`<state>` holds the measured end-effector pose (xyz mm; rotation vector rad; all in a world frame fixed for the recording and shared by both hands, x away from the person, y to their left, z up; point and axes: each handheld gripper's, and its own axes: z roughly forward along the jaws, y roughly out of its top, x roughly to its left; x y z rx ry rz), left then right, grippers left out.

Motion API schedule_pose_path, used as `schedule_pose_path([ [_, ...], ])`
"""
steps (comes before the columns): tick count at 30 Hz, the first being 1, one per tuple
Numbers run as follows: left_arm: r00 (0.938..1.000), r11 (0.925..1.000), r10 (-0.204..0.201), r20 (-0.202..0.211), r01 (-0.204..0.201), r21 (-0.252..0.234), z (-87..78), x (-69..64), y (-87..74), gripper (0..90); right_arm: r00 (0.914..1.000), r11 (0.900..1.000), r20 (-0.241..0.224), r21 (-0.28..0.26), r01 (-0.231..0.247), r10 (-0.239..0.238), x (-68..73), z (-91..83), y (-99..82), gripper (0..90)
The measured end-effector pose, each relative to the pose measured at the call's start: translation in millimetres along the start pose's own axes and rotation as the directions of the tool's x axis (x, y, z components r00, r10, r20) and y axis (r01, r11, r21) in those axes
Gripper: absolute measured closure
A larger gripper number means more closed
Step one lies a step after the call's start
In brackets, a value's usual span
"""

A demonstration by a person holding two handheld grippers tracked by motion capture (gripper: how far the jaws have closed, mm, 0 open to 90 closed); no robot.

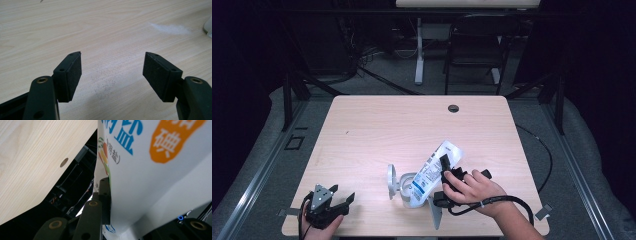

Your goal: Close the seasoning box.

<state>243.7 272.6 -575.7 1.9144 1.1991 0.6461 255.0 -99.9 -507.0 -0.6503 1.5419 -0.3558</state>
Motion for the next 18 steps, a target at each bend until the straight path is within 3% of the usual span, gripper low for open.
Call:
schedule_pose_path([
  [18, 1.0000, 1.0000, 0.000, 0.000, 0.000, 0.000, 0.0, 0.0, 0.0, 32.1, 0.9998, 0.9998, 0.002, 0.008, 0.019, -0.019, -3.5, -0.6, 0.1, 79.9],
])
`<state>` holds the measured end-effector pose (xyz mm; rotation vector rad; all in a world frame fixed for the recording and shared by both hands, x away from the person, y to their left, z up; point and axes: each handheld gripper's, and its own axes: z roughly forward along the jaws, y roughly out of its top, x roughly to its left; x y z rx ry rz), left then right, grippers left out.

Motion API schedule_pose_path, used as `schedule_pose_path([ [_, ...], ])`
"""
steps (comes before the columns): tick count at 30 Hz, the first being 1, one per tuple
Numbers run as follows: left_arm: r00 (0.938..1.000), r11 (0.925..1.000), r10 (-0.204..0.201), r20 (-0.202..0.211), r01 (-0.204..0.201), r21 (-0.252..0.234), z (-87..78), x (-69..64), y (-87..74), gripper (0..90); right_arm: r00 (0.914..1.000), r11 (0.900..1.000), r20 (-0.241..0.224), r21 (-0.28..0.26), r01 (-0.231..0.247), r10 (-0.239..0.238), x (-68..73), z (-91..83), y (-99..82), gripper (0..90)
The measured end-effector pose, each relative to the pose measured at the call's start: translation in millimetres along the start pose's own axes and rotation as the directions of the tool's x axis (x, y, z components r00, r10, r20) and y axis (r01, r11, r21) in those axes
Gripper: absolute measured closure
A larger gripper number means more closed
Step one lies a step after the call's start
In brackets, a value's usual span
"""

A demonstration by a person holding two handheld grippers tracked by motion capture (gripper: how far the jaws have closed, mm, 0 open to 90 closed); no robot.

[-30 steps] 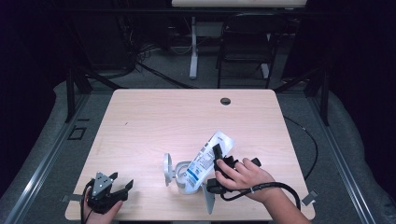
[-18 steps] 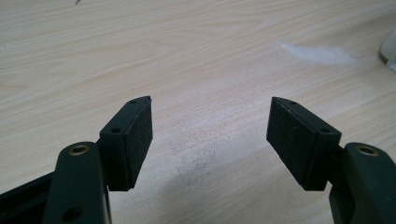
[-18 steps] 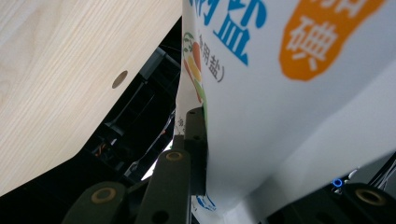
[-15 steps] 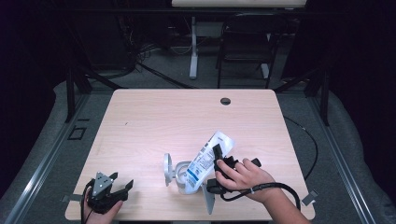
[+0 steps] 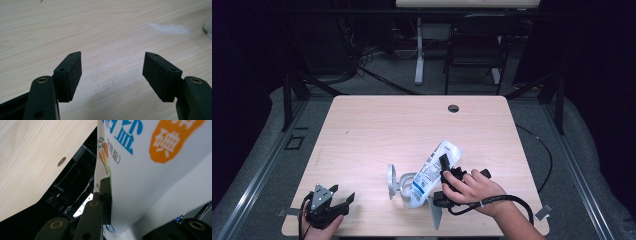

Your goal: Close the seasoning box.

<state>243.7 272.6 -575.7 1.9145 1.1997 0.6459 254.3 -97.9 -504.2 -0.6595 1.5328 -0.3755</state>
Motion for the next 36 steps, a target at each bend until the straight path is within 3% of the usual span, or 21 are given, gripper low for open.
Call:
schedule_pose_path([
  [36, 1.0000, 1.0000, 0.000, 0.000, 0.000, 0.000, 0.0, 0.0, 0.0, 32.1, 0.9999, 0.9999, 0.006, -0.008, -0.012, 0.012, 0.1, 1.5, -0.6, 80.1],
])
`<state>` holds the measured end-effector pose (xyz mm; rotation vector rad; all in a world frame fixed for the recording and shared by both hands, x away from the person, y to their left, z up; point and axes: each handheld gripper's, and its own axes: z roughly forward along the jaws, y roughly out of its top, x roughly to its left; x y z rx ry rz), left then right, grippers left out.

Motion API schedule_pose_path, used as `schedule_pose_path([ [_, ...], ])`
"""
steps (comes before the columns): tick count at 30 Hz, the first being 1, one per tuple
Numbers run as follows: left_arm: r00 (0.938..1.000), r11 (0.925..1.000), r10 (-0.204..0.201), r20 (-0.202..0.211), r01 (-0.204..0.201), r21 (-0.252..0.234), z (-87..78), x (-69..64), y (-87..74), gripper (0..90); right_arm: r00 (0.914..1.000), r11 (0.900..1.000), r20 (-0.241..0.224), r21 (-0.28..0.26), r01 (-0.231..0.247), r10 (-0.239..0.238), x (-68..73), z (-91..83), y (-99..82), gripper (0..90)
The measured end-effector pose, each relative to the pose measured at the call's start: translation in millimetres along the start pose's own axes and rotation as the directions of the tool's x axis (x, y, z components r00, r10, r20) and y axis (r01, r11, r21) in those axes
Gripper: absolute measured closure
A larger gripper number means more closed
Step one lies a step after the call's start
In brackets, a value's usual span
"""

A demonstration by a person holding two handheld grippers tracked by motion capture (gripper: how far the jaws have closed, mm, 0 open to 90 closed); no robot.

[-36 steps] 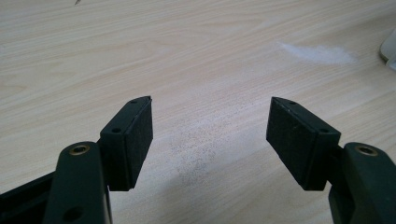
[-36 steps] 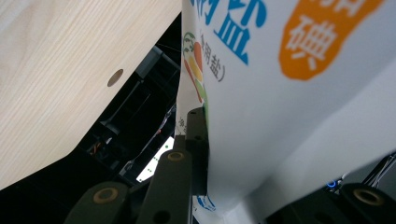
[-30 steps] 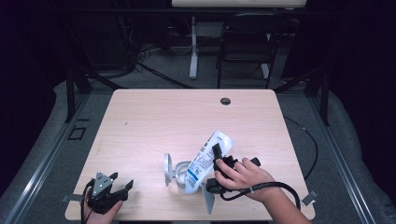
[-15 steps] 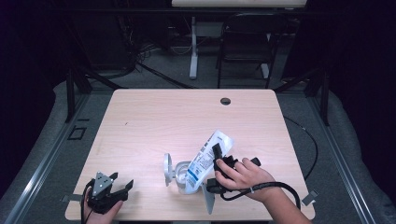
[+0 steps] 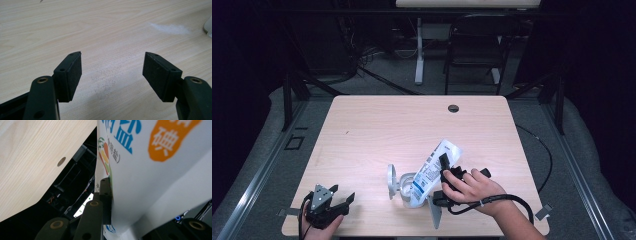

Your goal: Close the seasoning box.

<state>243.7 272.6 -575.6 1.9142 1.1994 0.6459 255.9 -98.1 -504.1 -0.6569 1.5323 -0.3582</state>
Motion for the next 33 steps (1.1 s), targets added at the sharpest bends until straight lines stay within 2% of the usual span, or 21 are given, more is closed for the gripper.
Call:
schedule_pose_path([
  [3, 1.0000, 1.0000, 0.002, -0.001, -0.002, 0.000, -0.3, 0.4, 0.0, 32.1, 0.9999, 0.9998, -0.003, 0.013, 0.012, -0.012, -1.3, -0.9, 0.6, 80.1],
  [11, 1.0000, 1.0000, 0.002, 0.000, -0.002, 0.000, 0.1, 0.0, 0.0, 32.0, 1.0000, 0.9999, -0.008, 0.010, 0.005, -0.005, -2.0, -0.8, -0.5, 80.2],
  [14, 1.0000, 1.0000, 0.001, 0.000, -0.001, 0.002, -0.2, 0.4, 0.0, 32.1, 0.9999, 0.9999, 0.000, -0.007, -0.014, 0.014, -0.7, 0.4, -2.5, 80.4],
  [16, 1.0000, 1.0000, 0.000, -0.002, 0.000, 0.002, -0.3, 0.5, 0.0, 32.1, 1.0000, 0.9999, -0.003, 0.009, -0.007, 0.007, -1.3, -1.0, -2.2, 80.4],
  [18, 1.0000, 1.0000, 0.002, -0.001, -0.002, 0.002, 0.0, 0.4, 0.0, 32.0, 0.9998, 0.9998, -0.006, -0.004, -0.020, 0.020, 0.3, -0.2, -1.9, 80.4],
  [21, 1.0000, 1.0000, 0.003, -0.001, -0.003, -0.001, 0.0, -0.1, 0.0, 32.1, 0.9999, 0.9999, -0.005, 0.004, -0.014, 0.014, 0.6, -0.4, -1.5, 80.4],
  [26, 1.0000, 1.0000, 0.002, 0.000, -0.002, 0.001, -0.2, 0.4, 0.0, 32.1, 0.9978, 0.9974, -0.016, -0.029, -0.065, 0.065, 1.8, 1.3, -2.5, 80.3],
  [33, 1.0000, 1.0000, -0.001, -0.001, 0.001, -0.001, 0.0, -0.3, -0.1, 32.1, 0.9934, 0.9932, -0.029, -0.033, -0.112, 0.111, 2.4, 1.4, -2.1, 80.2],
])
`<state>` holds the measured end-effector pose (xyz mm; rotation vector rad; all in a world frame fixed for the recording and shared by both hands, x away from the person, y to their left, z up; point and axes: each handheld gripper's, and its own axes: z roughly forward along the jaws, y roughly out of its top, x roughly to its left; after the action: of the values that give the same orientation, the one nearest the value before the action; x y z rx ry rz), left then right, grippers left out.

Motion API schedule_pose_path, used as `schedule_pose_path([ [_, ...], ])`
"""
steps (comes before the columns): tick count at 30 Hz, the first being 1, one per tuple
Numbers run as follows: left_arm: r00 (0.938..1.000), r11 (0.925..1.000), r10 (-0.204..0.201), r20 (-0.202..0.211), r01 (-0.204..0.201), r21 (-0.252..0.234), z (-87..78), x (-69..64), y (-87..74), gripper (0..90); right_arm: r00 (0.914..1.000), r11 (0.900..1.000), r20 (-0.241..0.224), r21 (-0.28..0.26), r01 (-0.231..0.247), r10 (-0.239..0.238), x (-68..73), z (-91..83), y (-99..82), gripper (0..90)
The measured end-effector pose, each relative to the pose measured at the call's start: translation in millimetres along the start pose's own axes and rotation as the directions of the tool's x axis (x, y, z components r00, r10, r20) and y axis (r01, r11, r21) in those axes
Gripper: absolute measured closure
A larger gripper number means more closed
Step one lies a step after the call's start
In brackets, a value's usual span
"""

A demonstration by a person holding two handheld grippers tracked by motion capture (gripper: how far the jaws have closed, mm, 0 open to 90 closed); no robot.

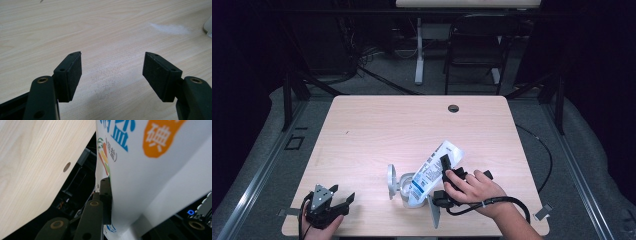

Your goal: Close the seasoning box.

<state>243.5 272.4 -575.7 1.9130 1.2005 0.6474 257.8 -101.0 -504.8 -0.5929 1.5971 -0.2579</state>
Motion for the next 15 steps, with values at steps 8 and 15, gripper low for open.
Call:
schedule_pose_path([
  [8, 1.0000, 1.0000, 0.003, 0.002, -0.003, 0.001, 0.1, 0.2, 0.0, 32.1, 0.9966, 0.9974, -0.041, -0.002, -0.071, 0.071, 4.5, -0.1, 1.2, 80.0],
  [15, 1.0000, 1.0000, 0.001, 0.001, -0.001, 0.003, 0.4, -0.1, -0.1, 32.1, 0.9884, 0.9907, -0.069, 0.006, -0.136, 0.136, 8.0, -1.4, 0.9, 80.0],
])
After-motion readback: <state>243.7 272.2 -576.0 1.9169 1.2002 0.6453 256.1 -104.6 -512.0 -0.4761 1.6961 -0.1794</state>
